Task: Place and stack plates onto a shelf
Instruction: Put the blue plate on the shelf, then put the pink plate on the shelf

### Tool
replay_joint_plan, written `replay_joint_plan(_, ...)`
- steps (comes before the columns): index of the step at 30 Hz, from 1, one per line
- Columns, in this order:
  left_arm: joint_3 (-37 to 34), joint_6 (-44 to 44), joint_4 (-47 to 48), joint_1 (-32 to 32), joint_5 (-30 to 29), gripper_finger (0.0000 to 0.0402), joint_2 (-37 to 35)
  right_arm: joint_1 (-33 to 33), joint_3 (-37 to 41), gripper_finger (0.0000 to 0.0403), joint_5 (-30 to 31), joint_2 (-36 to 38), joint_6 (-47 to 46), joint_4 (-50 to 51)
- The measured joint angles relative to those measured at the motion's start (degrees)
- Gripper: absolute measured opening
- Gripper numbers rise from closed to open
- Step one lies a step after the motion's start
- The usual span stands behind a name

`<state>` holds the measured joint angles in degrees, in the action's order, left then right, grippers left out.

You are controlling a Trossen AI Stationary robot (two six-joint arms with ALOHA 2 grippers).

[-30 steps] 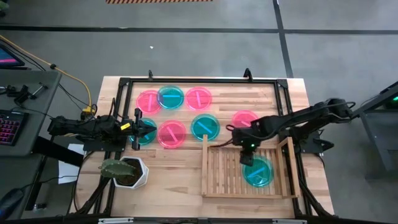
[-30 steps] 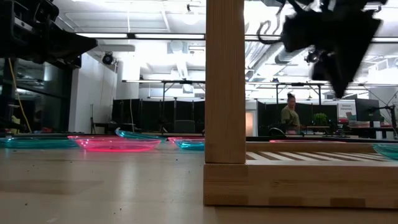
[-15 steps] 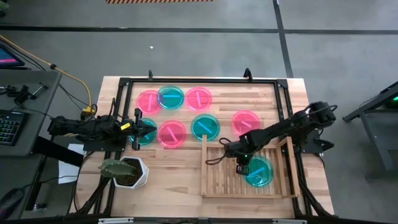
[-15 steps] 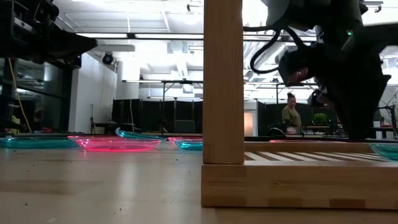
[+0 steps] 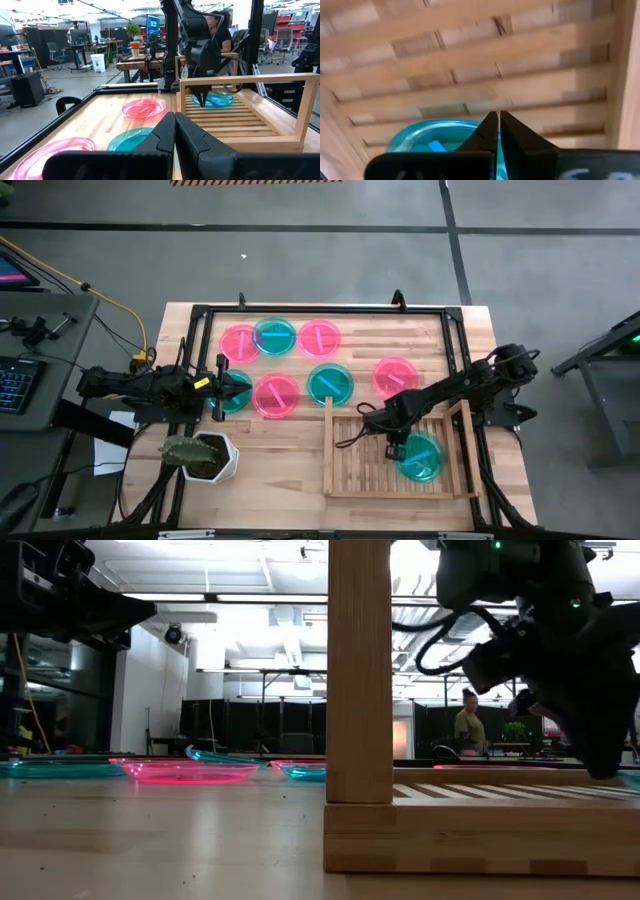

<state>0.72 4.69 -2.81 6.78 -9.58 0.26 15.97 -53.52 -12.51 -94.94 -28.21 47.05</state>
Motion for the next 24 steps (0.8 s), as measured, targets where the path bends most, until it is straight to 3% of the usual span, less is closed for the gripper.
replay_joint_plan(14,0.01,0.0,0.0,-0.02,0.0,0.0,0.0,0.26,-1.54,0.0,0.9,1.45,3.75,5.57)
replay_joint_plan(20,-0.01,0.0,0.0,0.0,0.0,0.0,0.0,-2.26,-7.02,0.0,12.63,9.24,7.11,10.76)
replay_joint_plan(24,0.01,0.0,0.0,0.0,0.0,0.0,0.0,-8.05,-6.72,0.0,18.09,17.41,7.62,10.63)
